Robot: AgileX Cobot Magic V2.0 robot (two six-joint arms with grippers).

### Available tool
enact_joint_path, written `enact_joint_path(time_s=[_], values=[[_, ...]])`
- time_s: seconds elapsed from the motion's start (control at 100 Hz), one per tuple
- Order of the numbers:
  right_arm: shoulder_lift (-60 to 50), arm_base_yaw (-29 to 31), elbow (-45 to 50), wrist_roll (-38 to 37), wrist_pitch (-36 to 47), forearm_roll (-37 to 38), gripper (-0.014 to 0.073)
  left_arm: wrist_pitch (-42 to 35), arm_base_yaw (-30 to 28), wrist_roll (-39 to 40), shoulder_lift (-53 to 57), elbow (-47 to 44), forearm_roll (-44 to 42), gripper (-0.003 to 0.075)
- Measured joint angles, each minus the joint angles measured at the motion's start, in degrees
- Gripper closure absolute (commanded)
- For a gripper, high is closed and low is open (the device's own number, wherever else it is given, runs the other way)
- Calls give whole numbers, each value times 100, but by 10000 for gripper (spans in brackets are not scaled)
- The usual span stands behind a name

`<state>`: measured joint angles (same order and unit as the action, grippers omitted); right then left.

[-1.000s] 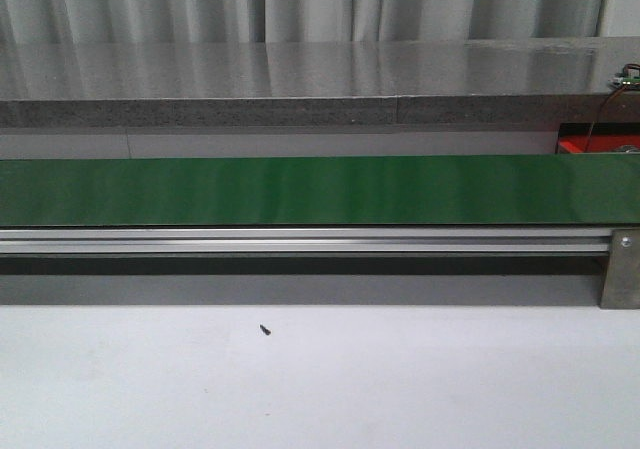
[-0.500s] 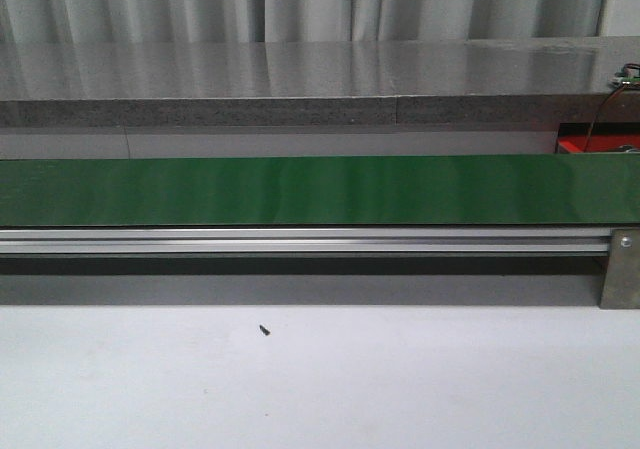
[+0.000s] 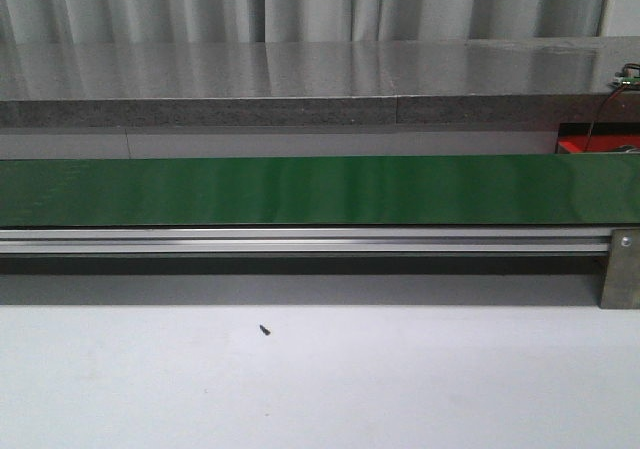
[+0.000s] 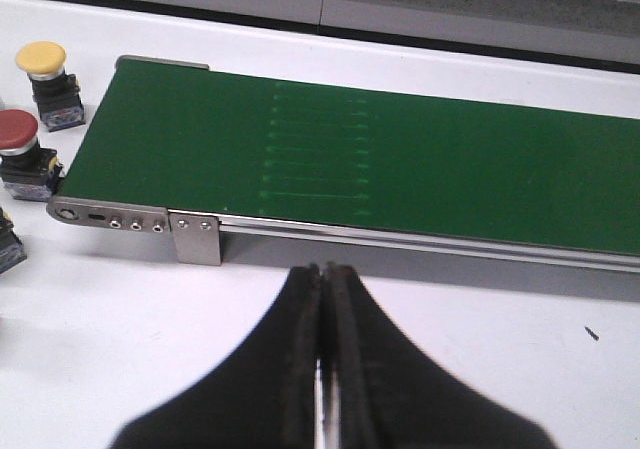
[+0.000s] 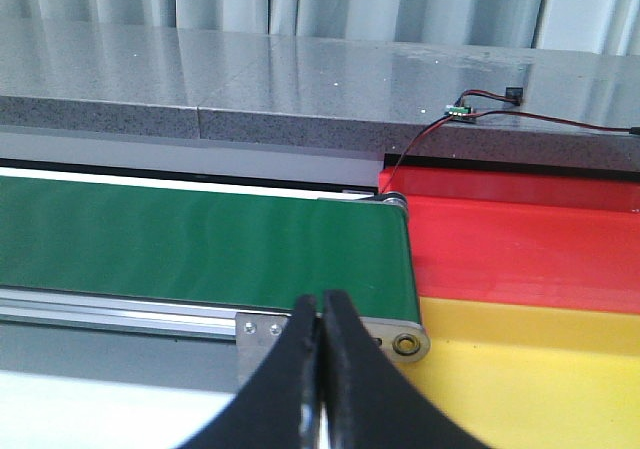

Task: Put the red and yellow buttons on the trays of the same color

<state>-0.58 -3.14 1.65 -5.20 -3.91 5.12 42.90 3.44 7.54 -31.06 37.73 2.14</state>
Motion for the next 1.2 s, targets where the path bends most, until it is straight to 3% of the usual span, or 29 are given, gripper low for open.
enact_joint_path(time_s=[0.31,0.38,0.47,0.53,0.69,0.76,1.04,1.2], values=[[0,0,0,0,0,0,662,9,0,5,-1037,119,35,736],[0,0,0,0,0,0,662,9,0,5,-1134,119,34,699],[0,0,0,0,0,0,662,9,0,5,-1192,119,34,599],[0,0,0,0,0,0,662,9,0,5,-1201,119,34,488],[0,0,0,0,0,0,662,-1,0,5,-1201,119,34,104],[0,0,0,0,0,0,662,-1,0,5,-1201,119,37,27],[0,0,0,0,0,0,662,64,0,113,-1201,124,101,69],[0,0,0,0,0,0,662,100,-137,920,-1317,324,-529,69]])
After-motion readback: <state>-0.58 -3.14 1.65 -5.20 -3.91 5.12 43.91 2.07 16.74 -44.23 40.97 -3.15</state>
